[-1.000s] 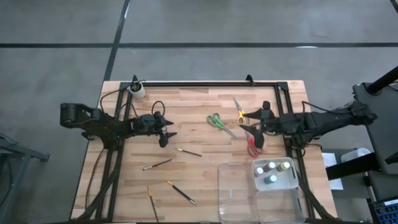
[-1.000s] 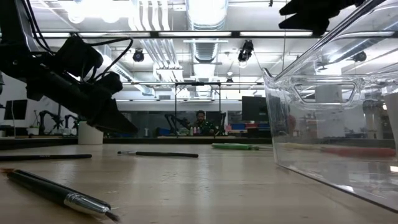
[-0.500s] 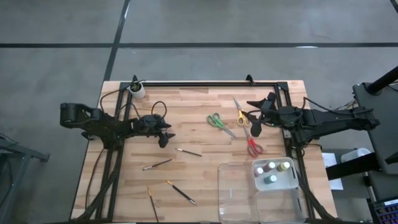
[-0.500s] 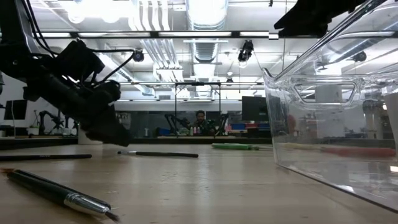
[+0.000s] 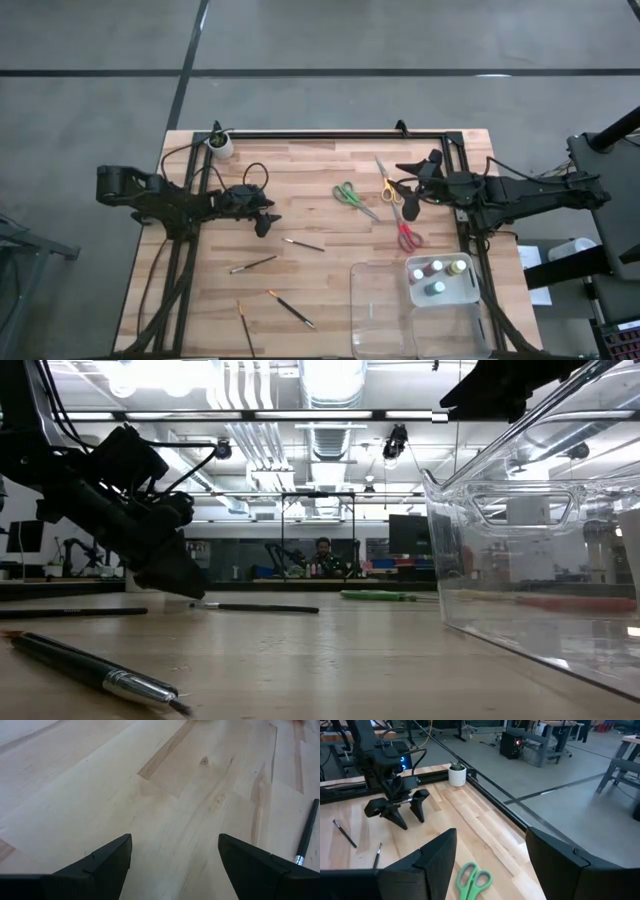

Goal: Pick & Place Paint Supplies
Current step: Put the top silver paintbrush into the right transparent bin

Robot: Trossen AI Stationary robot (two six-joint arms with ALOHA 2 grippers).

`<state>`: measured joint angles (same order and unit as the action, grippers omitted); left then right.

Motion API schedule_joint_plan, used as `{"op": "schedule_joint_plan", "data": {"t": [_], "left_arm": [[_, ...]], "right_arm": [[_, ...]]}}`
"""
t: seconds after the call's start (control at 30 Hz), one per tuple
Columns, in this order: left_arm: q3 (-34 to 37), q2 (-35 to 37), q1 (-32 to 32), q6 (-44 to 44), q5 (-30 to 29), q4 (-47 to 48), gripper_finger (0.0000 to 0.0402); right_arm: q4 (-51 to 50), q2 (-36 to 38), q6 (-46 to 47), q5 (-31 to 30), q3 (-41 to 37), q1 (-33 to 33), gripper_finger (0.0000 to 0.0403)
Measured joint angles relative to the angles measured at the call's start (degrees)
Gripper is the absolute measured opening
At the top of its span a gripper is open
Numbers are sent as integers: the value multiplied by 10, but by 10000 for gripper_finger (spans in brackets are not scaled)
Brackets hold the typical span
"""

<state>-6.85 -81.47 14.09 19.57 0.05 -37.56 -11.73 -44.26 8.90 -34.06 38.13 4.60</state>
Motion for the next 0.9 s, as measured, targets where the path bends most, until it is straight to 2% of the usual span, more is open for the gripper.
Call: {"op": "schedule_joint_plan", "data": {"t": [0.6,0.9], "left_arm": [[0,0,0,-22,0,3,304],[0,0,0,-2,0,2,303]], "right_arm": [[0,-9,1,0,0,0,234],[0,-10,1,0,0,0,234]]}}
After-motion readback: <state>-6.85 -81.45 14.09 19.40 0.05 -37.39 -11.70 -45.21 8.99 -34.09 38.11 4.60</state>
